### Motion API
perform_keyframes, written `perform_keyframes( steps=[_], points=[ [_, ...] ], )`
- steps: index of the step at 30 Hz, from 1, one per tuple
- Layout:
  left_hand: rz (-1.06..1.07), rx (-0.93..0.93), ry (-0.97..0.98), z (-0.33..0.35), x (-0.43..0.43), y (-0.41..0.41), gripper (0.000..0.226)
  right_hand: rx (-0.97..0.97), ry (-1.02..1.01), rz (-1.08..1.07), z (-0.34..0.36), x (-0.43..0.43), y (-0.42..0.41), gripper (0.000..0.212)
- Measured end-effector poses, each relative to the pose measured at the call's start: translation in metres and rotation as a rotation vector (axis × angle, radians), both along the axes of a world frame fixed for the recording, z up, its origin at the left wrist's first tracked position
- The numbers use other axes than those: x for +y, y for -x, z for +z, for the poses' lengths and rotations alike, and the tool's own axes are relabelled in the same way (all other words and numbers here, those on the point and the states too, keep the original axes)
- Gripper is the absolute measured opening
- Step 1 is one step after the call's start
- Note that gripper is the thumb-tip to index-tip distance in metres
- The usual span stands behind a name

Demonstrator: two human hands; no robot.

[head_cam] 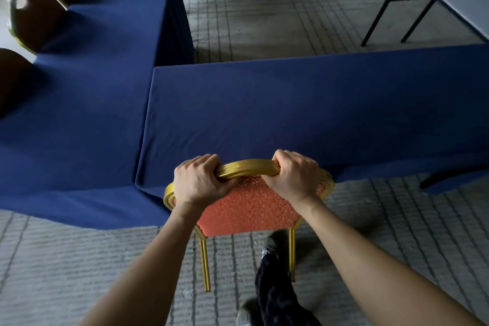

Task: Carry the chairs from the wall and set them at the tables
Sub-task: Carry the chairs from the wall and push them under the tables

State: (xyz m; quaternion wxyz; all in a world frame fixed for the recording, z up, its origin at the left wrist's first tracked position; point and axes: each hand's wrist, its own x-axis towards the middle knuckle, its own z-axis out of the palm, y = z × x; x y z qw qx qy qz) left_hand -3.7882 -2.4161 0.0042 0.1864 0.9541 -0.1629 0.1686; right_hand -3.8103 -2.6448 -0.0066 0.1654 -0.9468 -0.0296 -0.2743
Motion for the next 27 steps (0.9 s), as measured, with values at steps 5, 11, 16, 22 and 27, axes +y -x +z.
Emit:
perform_keyframes(
  steps=[5,11,16,22,27],
  points=[
    [-0.018,-0.013,0.02,-0.016,0.005,0.05,0.042,-0.004,-0.001,0.012,-0.013,0.003,0.051,0.043],
    [-0.05,-0.008,0.004,-0.034,0.01,0.107,0.043,0.081,0.023,0.027,-0.031,0.003,0.11,0.022],
    [-0.076,0.05,-0.02,-0.052,0.018,0.158,0.046,0.092,0.018,0.123,-0.047,0.003,0.162,0.023],
    [-0.059,0.19,-0.042,-0.062,0.021,0.21,0.055,0.127,-0.002,0.217,-0.067,0.0,0.213,0.039],
    [-0.091,0.311,-0.114,-0.088,0.029,0.268,0.071,0.174,0.06,0.34,-0.09,-0.002,0.274,0.053]
  ],
)
